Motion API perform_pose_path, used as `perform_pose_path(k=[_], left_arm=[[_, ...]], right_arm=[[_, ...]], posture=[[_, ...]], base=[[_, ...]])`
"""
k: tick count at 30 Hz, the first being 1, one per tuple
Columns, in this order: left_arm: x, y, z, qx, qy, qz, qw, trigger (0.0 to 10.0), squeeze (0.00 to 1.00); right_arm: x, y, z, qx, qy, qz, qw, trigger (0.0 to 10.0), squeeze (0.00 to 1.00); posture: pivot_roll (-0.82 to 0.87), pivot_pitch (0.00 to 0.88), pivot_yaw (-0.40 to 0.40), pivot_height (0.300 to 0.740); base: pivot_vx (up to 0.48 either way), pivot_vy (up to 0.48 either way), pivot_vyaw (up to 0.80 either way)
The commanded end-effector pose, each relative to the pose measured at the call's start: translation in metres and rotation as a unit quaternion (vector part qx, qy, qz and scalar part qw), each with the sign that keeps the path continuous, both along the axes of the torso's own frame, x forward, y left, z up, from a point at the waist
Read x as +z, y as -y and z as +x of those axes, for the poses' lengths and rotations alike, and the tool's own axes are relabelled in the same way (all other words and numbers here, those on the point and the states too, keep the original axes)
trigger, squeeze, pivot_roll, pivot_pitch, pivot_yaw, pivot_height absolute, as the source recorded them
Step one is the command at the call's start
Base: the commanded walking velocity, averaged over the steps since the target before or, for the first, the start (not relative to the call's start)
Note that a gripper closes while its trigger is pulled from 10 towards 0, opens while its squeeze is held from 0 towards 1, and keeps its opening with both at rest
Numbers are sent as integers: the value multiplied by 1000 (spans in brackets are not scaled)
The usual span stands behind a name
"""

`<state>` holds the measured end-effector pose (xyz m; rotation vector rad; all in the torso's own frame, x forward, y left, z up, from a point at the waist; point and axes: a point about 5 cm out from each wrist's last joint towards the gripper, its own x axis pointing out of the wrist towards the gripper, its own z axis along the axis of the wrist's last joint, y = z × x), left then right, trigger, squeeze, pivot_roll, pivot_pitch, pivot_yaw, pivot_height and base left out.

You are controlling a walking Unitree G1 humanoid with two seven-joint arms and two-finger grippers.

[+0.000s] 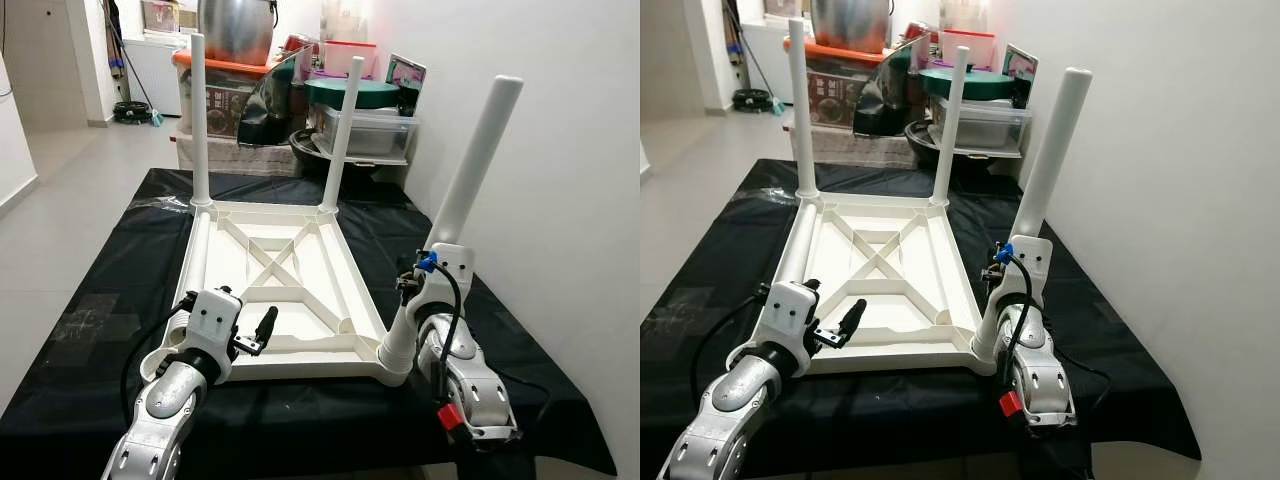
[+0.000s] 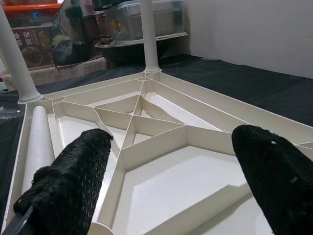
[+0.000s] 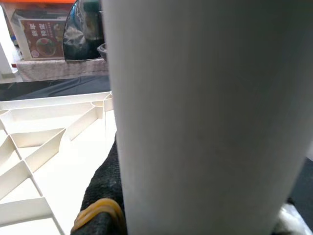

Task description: Building children table

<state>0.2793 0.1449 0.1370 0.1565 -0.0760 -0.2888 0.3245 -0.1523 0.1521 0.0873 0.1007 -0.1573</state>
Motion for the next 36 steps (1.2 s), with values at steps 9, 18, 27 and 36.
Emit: perform_pose_path(k=[9, 18, 27, 36], left_arm=[[0, 1, 1, 3, 2, 6, 1000, 10000, 0], [0, 1, 3, 3, 4, 7, 1000, 10000, 0], [0, 1, 4, 4, 6, 7, 1000, 10000, 0], [0, 1, 4, 4, 6, 8, 1000, 10000, 0]], right_arm=[[-48, 28, -13, -112, -102, -36, 988, 10000, 0], [-43, 29, -12, -148, -89, -53, 984, 10000, 0], [-48, 39, -12, -203, -106, -29, 973, 10000, 0], [-48, 38, -11, -211, -107, -30, 971, 10000, 0]], posture=[[66, 0, -105, 740], [70, 0, -103, 740], [70, 0, -101, 740], [70, 0, -100, 740]], base=[[0, 0, 0], [0, 0, 0], [0, 0, 0], [0, 0, 0]])
